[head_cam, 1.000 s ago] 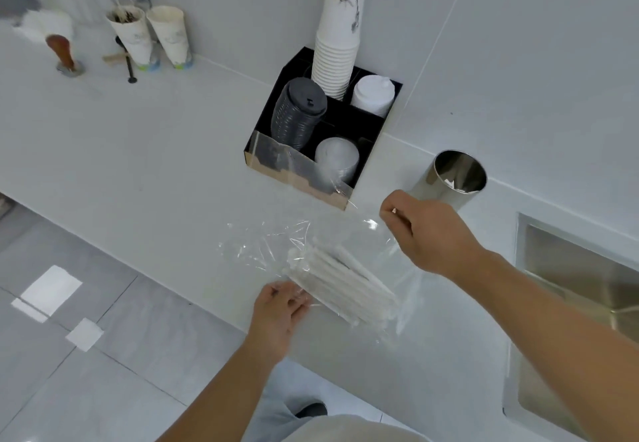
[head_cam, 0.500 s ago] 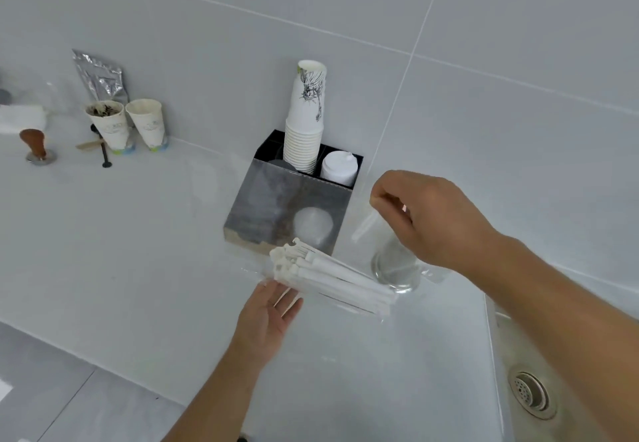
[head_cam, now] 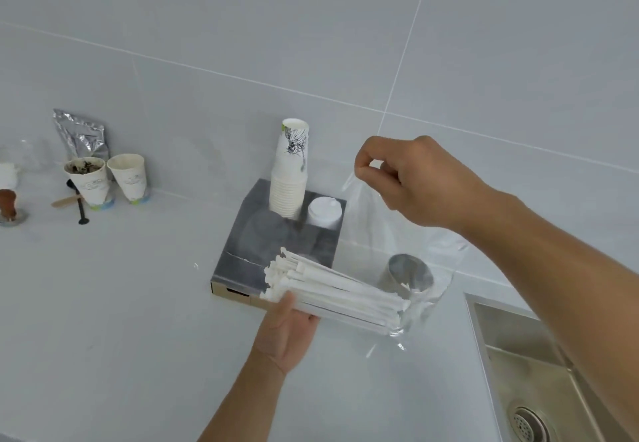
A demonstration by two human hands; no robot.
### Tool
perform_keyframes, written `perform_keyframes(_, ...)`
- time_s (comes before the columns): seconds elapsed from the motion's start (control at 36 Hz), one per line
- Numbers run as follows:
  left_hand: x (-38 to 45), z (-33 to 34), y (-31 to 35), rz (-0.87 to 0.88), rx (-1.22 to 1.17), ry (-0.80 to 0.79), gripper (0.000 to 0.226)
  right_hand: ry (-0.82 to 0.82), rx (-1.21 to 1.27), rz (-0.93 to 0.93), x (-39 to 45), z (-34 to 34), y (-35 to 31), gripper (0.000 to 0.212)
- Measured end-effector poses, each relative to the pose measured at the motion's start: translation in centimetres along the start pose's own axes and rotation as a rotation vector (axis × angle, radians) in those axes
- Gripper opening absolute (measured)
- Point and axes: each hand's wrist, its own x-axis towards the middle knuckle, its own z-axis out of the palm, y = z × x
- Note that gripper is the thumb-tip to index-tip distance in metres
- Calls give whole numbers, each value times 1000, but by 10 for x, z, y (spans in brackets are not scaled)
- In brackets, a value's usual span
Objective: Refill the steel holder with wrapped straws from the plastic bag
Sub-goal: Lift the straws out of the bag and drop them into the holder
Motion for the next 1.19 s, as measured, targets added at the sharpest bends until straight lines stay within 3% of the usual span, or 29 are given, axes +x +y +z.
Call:
perform_keyframes(0.17,17,17,-6,57,-55,155,89,-50,76,203,7,-9,16,11)
perform_keyframes(0.28,22,19,0,66,-46,160,79,-277,251,437,-4,-16,29,24)
perform_keyframes(0.36,24,21,5,48,-53,179,64,-364,280,457,-14,-17,35,12)
perform_keyframes(0.44,26,17,6,15,-27,221,30,-299,239,483,-20,-19,40,20)
perform_keyframes(0.56,29,16,3,-12,-32,217,31,-191,151,458,-23,-23,43,22)
perform_keyframes(0.69,35,30,1,-47,-64,55,83,-70,131,495,-27,-33,48,21)
perform_keyframes(0.75,39,39,-4,-61,-75,-27,86,5,124,514,-30,-41,52,20)
perform_keyframes(0.86,49,58,-10,-63,-50,-108,56,89,106,544,-38,-56,59,19)
perform_keyframes(1.0,64,68,-13,-37,2,24,17,121,133,591,-52,-76,67,11)
perform_keyframes(1.11,75,69,-18,-30,-28,113,19,217,237,616,-69,-84,75,6)
perform_keyframes(1.19,83,76,-23,-67,-43,125,20,404,414,642,-88,-79,77,27)
